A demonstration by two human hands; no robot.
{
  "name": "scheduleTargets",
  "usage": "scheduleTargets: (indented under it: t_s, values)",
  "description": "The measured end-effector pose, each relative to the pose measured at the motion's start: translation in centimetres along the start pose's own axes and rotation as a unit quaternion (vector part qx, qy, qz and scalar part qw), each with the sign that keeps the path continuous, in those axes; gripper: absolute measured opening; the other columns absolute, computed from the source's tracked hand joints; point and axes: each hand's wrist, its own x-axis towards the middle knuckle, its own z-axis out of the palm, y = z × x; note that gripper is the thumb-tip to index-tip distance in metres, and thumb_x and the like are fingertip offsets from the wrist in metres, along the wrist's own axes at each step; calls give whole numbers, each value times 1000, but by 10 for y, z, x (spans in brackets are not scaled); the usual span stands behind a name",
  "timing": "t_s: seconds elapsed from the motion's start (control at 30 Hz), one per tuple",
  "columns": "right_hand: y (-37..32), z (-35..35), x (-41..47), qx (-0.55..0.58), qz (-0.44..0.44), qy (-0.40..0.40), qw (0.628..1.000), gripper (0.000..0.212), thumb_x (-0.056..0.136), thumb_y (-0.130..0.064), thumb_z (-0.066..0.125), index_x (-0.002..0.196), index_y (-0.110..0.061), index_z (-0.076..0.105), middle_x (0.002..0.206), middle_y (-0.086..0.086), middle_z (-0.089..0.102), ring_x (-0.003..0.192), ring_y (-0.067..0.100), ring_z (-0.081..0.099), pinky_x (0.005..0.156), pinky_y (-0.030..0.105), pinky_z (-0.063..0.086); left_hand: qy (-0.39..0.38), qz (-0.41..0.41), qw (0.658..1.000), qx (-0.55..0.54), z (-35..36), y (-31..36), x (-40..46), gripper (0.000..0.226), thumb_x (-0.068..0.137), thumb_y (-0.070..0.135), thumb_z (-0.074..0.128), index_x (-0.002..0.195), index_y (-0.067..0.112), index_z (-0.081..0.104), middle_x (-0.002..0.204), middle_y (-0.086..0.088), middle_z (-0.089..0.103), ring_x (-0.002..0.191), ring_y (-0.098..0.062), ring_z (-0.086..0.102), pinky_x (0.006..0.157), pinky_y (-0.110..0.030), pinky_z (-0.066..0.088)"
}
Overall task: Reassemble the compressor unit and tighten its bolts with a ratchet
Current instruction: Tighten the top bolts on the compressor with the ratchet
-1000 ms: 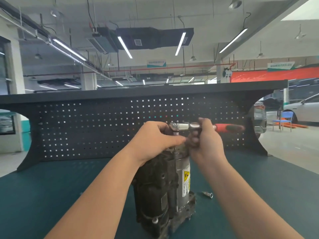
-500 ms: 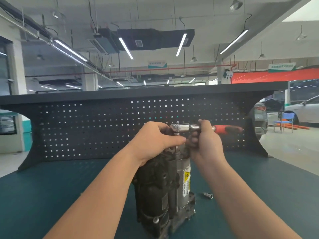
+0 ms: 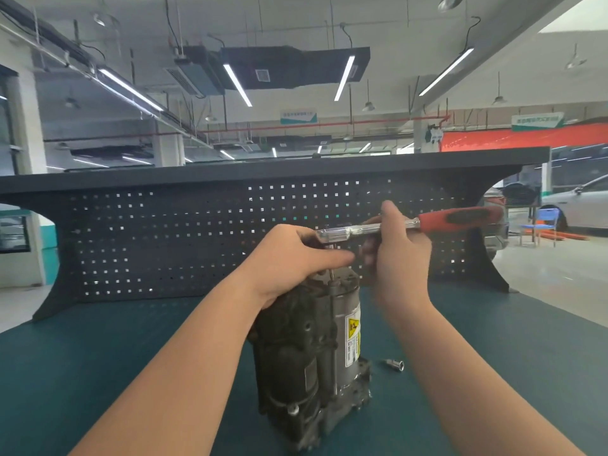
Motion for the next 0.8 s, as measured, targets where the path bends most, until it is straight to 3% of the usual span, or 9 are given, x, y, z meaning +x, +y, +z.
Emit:
scheduleTargets:
  t_s: [0.13,0.2,0.3,0.43,0.6,0.73,0.8]
  values:
    - [6,-1,7,84,102,-29,991,46,94,-27,55,49,-18,61,42,-3,43,33,10,34,38,19,31,-76,22,997,3,-13,2,0,15,75,23,80,88,18,75,61,13,69,54,3,60,52,-7,43]
    - [8,-1,9,104,122,-33,987,42,95,-26,54,54,-17,59,42,-3,43,31,9,33,36,17,30,-103,20,993,51,-22,1,0,21,70,39,76,80,20,75,64,8,71,57,-2,64,54,-8,44]
    - [8,-1,13,113,153,-30,981,32,95,-24,54,66,-12,52,42,-4,43,31,8,31,36,16,28,-85,20,993,84,-22,-6,-1,36,70,55,72,72,19,74,69,-1,73,63,-11,65,62,-16,50]
    - [8,-2,16,123,199,-23,972,29,95,-23,55,68,-14,47,42,-5,41,31,7,29,37,17,23,-63,32,993,91,-12,-9,-2,29,86,40,70,72,15,71,59,0,68,54,-13,61,57,-18,48]
    - [6,-3,9,85,102,13,991,34,93,-29,56,63,-15,55,42,-5,43,34,8,34,38,17,29,-39,17,986,161,-6,-7,1,38,82,55,61,69,20,68,57,6,67,49,-6,59,50,-11,43]
    - [3,2,-4,55,10,41,998,40,92,-31,54,57,-15,61,43,-1,46,40,13,41,45,24,36,-25,12,990,140,-7,-4,-3,67,61,80,59,75,16,70,61,5,70,50,-3,59,49,-10,42]
    - [4,6,-11,33,-79,72,994,38,90,-31,53,59,-9,57,45,0,47,41,14,45,43,21,38,-13,2,989,148,-6,-3,-4,69,55,83,57,69,16,68,63,3,71,49,0,57,48,-8,39]
